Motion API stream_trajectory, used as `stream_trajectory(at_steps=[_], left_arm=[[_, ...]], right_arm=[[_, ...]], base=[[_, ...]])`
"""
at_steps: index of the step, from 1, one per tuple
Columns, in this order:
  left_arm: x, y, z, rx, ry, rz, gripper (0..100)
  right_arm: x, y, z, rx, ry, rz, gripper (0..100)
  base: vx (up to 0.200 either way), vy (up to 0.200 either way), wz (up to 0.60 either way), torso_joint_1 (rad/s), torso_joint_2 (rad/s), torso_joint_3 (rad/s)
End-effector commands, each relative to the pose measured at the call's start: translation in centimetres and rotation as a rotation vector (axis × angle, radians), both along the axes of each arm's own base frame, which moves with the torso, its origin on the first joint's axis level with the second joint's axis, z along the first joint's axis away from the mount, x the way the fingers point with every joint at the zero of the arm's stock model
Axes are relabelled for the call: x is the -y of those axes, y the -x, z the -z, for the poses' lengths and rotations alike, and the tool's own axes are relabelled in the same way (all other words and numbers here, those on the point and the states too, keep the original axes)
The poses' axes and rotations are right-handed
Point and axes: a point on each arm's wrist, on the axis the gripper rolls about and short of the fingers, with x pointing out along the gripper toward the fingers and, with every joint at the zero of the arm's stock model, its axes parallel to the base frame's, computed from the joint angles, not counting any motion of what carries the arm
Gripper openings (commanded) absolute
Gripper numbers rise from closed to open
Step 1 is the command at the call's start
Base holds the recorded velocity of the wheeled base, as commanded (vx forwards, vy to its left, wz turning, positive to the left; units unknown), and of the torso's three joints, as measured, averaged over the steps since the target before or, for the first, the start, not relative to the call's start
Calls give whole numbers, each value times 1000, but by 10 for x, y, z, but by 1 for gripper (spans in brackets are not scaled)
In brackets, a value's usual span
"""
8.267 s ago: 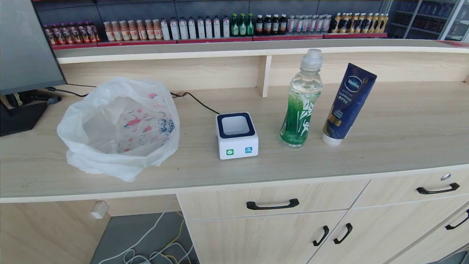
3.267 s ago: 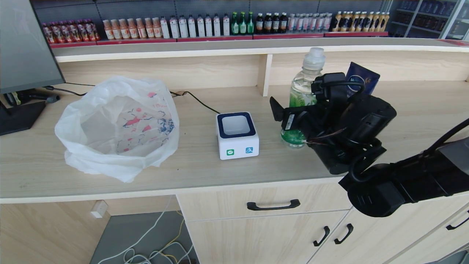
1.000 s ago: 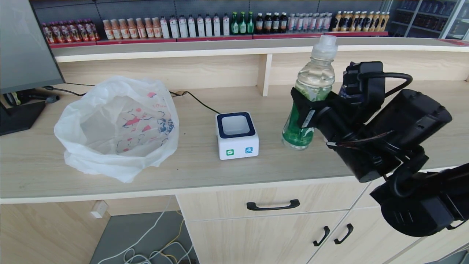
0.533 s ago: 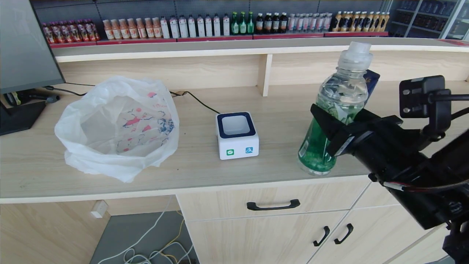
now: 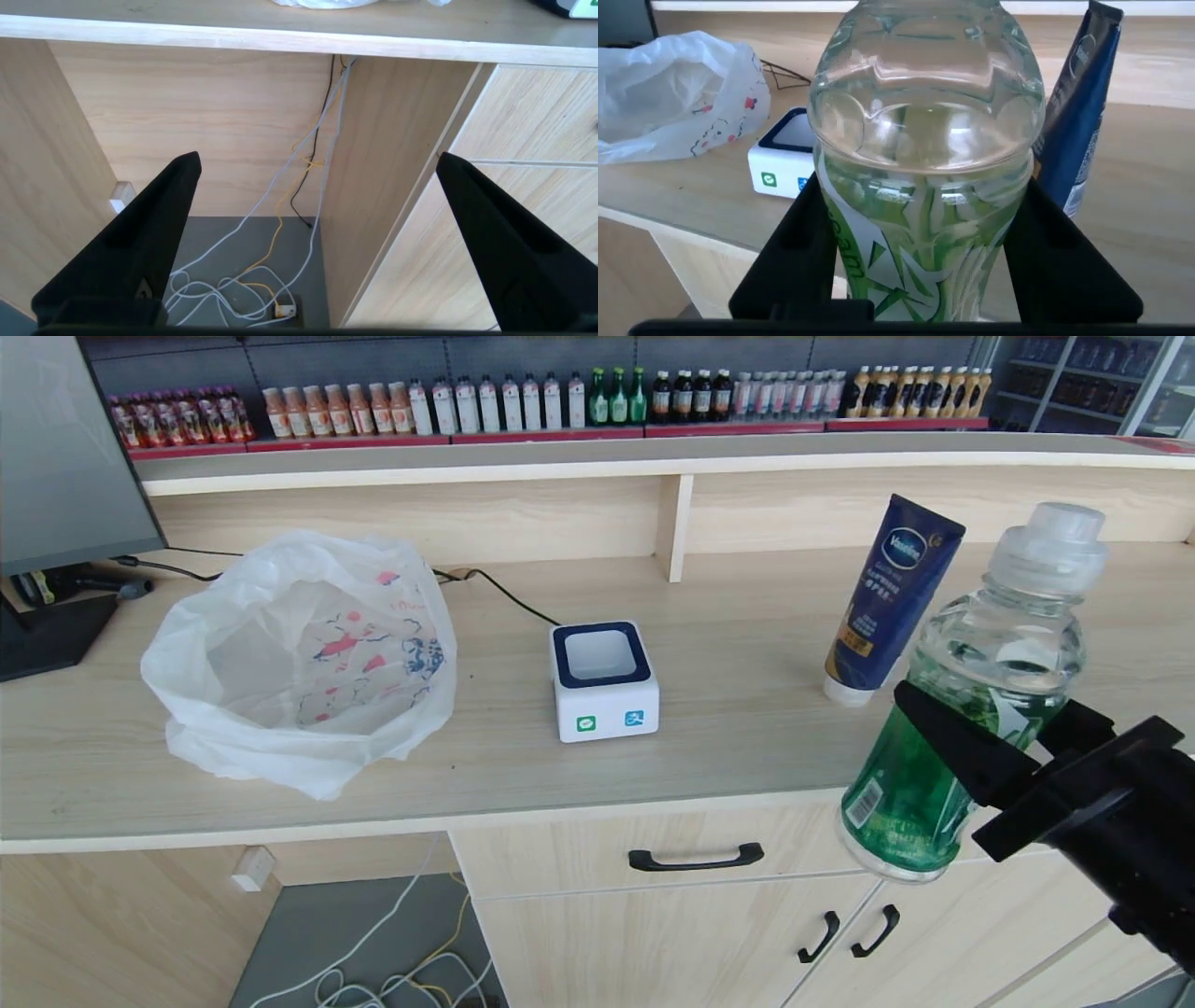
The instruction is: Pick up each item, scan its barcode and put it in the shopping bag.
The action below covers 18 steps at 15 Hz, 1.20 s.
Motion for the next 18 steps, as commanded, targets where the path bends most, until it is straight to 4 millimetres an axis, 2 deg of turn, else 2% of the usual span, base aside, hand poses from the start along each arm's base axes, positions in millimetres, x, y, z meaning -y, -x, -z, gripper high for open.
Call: stream_trajectory(at_steps=[1,4,9,12,15,18], left_arm=[[0,0,0,0,1,0,100],[0,0,0,0,1,0,100],[0,0,0,0,1,2,100],[0,0,0,0,1,2,100],[0,0,0,0,1,0,100],[0,0,0,0,1,2,100]], right_arm=[[1,5,-2,8,-19,-37,0],[-8,-3,-8,4,-65,-161,0],[-14,-6,-4,-84,-144,-376,0],[-25,-15,5,-177,-177,-507,0],[-33,-22,-1,-224,-261,-599,0],[-44,-22,2,-289,-291,-732,0]], base=[[0,0,0,0,0,0],[0,0,0,0,0,0],[0,0,0,0,0,0],[0,0,0,0,0,0],[0,0,0,0,0,0],[0,0,0,0,0,0]])
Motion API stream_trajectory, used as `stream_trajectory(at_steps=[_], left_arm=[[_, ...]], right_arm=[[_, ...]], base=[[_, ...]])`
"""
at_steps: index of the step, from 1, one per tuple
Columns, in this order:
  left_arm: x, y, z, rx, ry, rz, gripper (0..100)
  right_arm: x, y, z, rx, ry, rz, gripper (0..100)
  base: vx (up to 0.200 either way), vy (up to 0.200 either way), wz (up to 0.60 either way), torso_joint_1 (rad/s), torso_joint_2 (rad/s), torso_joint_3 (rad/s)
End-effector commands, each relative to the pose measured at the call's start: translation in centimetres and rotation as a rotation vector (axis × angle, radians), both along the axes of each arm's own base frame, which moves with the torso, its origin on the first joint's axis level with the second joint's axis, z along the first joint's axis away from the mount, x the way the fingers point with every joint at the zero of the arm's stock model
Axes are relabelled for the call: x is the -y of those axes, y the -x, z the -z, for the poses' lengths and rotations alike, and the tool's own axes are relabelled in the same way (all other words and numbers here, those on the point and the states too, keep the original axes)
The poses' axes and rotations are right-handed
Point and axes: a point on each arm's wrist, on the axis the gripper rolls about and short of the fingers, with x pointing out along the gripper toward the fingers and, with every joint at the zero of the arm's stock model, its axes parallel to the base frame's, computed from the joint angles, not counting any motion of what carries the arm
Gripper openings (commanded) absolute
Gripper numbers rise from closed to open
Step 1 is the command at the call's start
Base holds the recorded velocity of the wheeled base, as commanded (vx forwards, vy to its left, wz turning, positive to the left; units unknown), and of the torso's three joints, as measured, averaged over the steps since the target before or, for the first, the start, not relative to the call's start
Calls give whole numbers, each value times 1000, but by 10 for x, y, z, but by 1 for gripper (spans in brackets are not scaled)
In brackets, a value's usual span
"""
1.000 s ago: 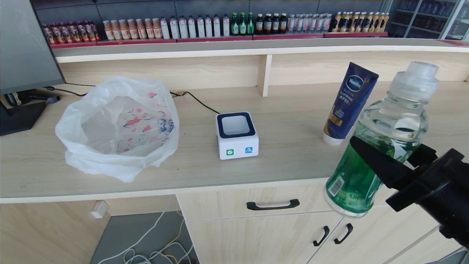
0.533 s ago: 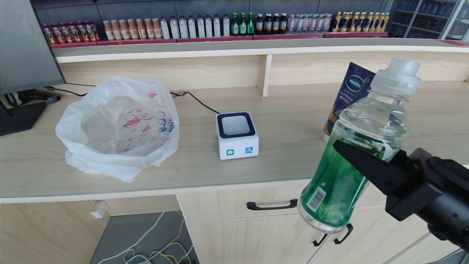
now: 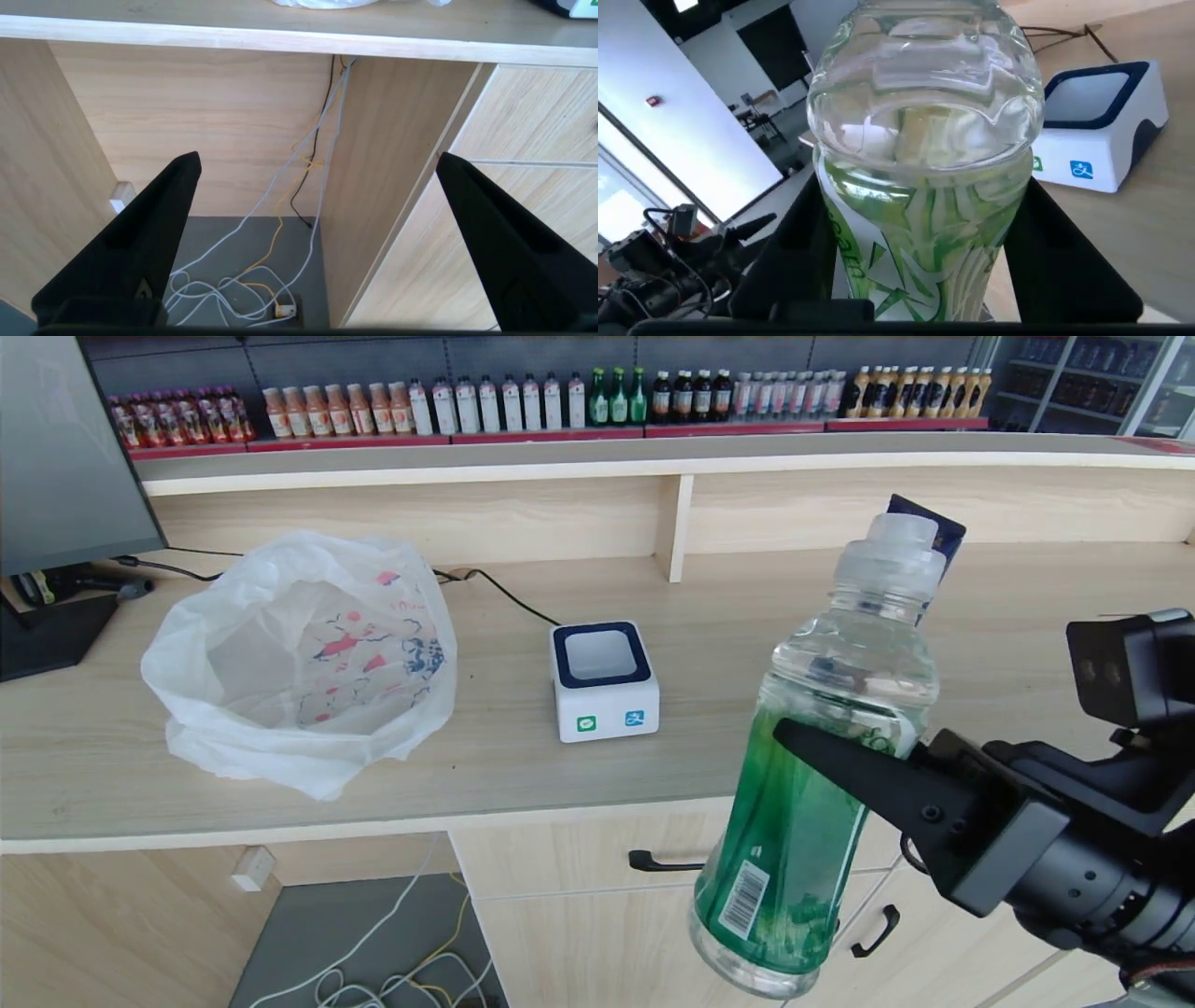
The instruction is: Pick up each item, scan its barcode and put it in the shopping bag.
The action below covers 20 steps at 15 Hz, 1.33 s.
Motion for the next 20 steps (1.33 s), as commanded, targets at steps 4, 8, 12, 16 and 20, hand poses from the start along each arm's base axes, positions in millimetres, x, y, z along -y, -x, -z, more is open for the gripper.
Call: stream_trajectory(at_steps=[4,8,12,16,20], left_arm=[[0,0,0,0,1,2,100],[0,0,0,0,1,0,100],[0,0,0,0,1,0,100],[0,0,0,0,1,0,100],[0,0,0,0,1,0,100]], right_arm=[[-14,-10,0,-34,-31,-140,0],[-32,-31,-7,-16,-95,-227,0],[-36,-32,-17,-32,-125,-311,0],[-31,-24,-31,-44,-160,-386,0],[-35,-10,-46,-25,-203,-456,0]], base=[[0,0,0,0,0,0],[0,0,0,0,0,0],[0,0,0,0,0,0],[0,0,0,0,0,0],[0,0,0,0,0,0]])
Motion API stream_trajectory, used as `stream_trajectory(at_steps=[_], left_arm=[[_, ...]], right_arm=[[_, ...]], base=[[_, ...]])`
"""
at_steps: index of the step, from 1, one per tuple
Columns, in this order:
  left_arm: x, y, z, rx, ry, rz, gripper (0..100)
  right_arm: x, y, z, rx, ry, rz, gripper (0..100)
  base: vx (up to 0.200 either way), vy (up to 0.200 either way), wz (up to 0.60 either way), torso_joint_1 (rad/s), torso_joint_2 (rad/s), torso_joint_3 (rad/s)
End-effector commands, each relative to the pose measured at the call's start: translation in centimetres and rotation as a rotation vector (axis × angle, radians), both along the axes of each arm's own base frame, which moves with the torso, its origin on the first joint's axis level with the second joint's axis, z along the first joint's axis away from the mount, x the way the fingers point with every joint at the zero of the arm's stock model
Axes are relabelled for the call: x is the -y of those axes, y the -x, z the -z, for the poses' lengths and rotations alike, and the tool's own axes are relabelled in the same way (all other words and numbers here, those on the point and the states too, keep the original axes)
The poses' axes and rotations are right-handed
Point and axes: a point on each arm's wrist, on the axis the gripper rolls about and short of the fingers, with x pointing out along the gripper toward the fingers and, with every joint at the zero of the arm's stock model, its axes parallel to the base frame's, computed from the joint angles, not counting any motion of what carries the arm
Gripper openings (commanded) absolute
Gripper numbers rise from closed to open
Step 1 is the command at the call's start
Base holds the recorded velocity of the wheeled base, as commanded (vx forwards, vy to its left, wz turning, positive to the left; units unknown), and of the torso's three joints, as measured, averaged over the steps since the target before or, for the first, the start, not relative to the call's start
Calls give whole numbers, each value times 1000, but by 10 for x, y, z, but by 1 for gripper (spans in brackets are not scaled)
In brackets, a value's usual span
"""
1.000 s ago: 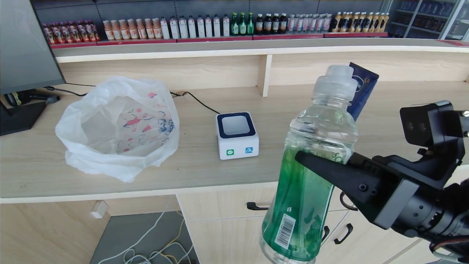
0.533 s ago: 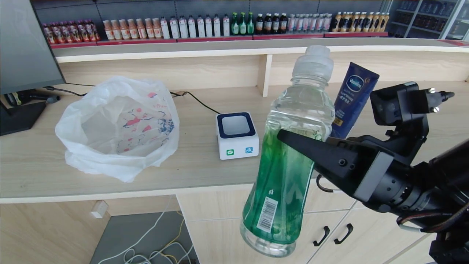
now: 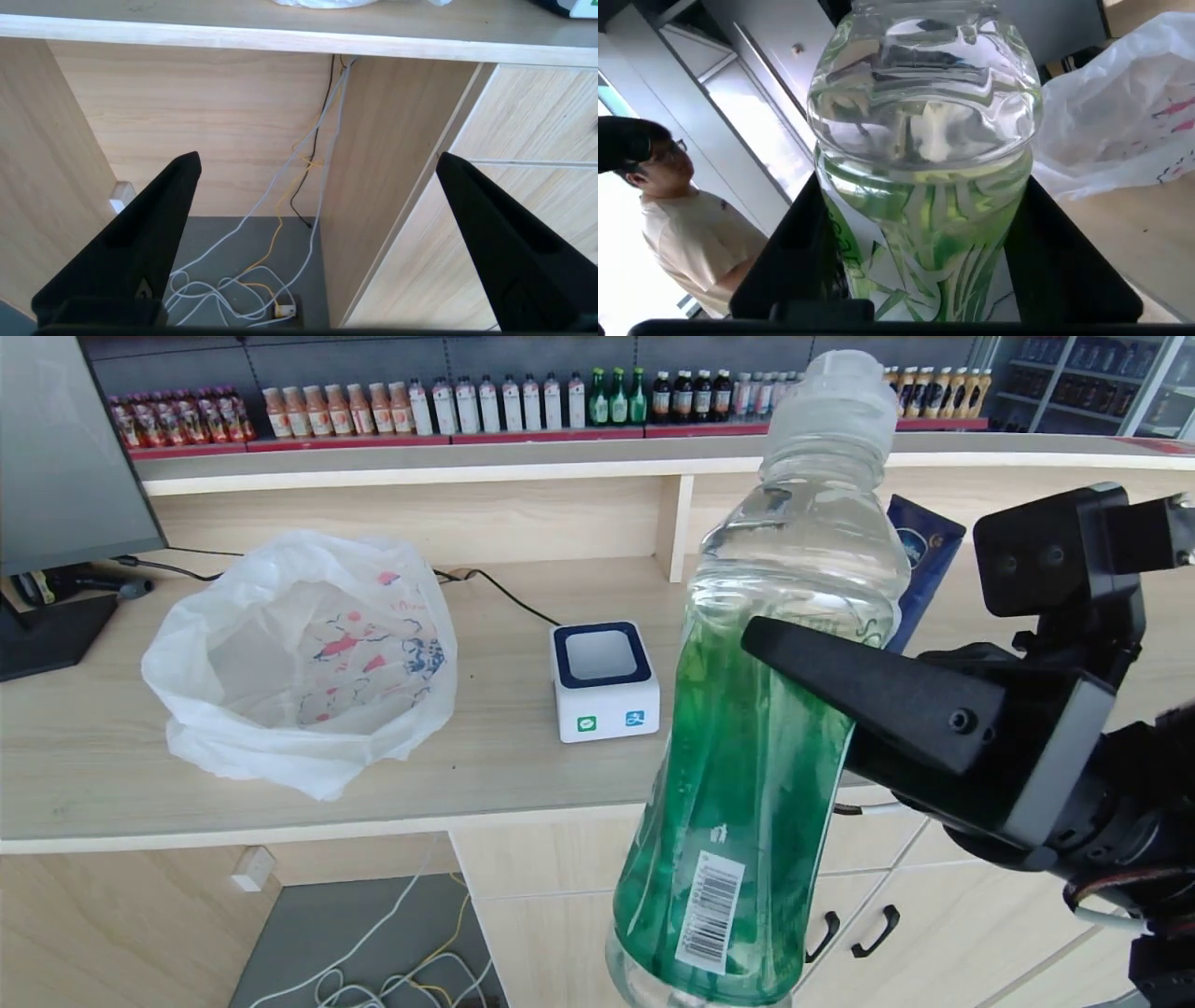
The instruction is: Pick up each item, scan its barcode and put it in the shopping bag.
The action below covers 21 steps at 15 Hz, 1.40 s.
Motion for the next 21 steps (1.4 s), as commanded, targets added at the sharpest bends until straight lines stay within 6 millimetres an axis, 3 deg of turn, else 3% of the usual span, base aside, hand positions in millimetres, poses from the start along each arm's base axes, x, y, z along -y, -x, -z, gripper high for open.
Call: stream_trajectory(at_steps=[1,12,18,21], left_arm=[[0,0,0,0,0,0,100],[0,0,0,0,0,0,100],[0,0,0,0,0,0,100],[0,0,0,0,0,0,100]], right_arm=[[2,12,-9,3,-28,-38,0],[-7,32,-9,-12,-29,-133,0],[-6,32,-9,-4,-29,-128,0],[-10,28,1,50,8,-86,0]], base=[[0,0,0,0,0,0],[0,0,0,0,0,0],[0,0,0,0,0,0],[0,0,0,0,0,0]])
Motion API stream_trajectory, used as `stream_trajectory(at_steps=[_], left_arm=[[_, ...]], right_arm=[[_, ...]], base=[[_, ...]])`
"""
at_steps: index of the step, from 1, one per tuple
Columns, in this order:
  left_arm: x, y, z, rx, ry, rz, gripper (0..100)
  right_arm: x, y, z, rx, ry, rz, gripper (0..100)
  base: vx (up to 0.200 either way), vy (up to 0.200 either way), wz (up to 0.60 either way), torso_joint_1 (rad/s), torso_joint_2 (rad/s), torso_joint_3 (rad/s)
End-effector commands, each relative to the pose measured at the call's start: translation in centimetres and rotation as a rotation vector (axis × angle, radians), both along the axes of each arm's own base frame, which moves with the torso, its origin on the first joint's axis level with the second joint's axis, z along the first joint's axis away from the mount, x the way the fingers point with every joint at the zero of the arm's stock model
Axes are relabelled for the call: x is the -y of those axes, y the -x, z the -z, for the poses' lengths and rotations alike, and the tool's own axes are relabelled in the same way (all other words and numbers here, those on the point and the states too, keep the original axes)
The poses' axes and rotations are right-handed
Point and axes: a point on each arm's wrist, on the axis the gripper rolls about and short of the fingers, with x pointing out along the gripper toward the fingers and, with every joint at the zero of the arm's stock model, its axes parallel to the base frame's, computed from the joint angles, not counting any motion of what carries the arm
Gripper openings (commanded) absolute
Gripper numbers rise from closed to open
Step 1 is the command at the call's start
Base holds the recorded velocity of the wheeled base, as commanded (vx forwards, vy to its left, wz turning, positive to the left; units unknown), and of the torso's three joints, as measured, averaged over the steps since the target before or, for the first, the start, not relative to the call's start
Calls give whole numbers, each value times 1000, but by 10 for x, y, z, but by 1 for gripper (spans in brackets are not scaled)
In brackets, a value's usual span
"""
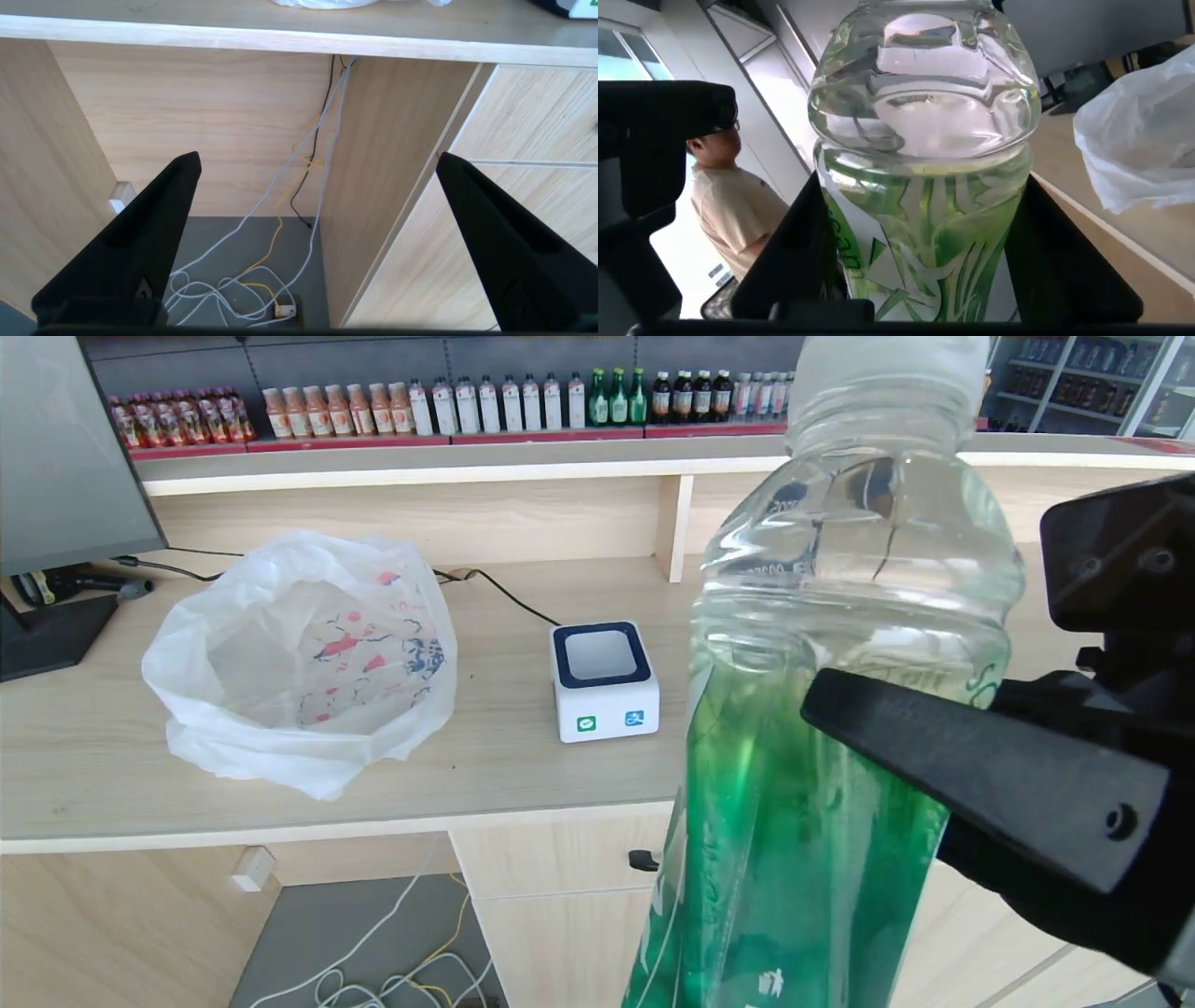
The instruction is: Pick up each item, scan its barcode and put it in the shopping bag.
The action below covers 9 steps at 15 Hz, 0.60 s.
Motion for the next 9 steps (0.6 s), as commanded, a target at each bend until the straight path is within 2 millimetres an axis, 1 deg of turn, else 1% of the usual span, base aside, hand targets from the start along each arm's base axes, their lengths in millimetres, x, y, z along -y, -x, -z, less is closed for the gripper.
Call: stream_trajectory(at_steps=[1,4,6,9], left_arm=[[0,0,0,0,0,0,100],[0,0,0,0,0,0,100],[0,0,0,0,0,2,100],[0,0,0,0,0,0,100]], right_arm=[[-5,-4,14,22,46,28,0],[-5,-4,22,45,74,49,0],[-8,-11,34,86,115,93,0],[-14,-17,44,156,152,133,0]], base=[[0,0,0,0,0,0],[0,0,0,0,0,0],[0,0,0,0,0,0],[0,0,0,0,0,0]])
